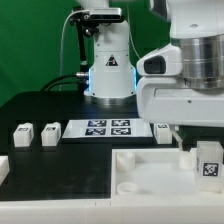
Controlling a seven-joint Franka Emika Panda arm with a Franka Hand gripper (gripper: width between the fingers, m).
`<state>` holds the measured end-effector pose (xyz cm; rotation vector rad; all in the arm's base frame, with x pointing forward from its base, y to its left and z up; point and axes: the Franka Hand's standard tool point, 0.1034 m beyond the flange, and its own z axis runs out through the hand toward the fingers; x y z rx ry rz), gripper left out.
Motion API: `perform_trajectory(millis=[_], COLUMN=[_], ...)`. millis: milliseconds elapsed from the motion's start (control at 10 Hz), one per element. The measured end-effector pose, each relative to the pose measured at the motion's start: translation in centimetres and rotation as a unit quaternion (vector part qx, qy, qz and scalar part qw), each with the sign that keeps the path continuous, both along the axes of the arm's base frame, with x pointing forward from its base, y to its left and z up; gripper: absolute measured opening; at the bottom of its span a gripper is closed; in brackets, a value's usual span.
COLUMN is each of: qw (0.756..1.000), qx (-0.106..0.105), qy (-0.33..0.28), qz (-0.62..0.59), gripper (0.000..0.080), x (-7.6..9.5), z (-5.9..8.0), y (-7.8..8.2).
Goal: Assemble one leg
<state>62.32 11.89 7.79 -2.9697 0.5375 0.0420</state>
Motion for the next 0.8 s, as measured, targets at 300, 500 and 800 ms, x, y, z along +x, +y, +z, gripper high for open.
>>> perform_trajectory(millis=[300,500,800], qw=[0.991,0.991,1.000], qx=[-0.007,-0.007,-0.004], qy=[-0.040,-0.038,-0.022], qz=[0.130,0.128,-0.019], gripper=[0.0649,0.0478,0.0306], x=[0.65,0.61,0.70], z=[0.19,0.11,0.14], y=[0.16,0.11,-0.17])
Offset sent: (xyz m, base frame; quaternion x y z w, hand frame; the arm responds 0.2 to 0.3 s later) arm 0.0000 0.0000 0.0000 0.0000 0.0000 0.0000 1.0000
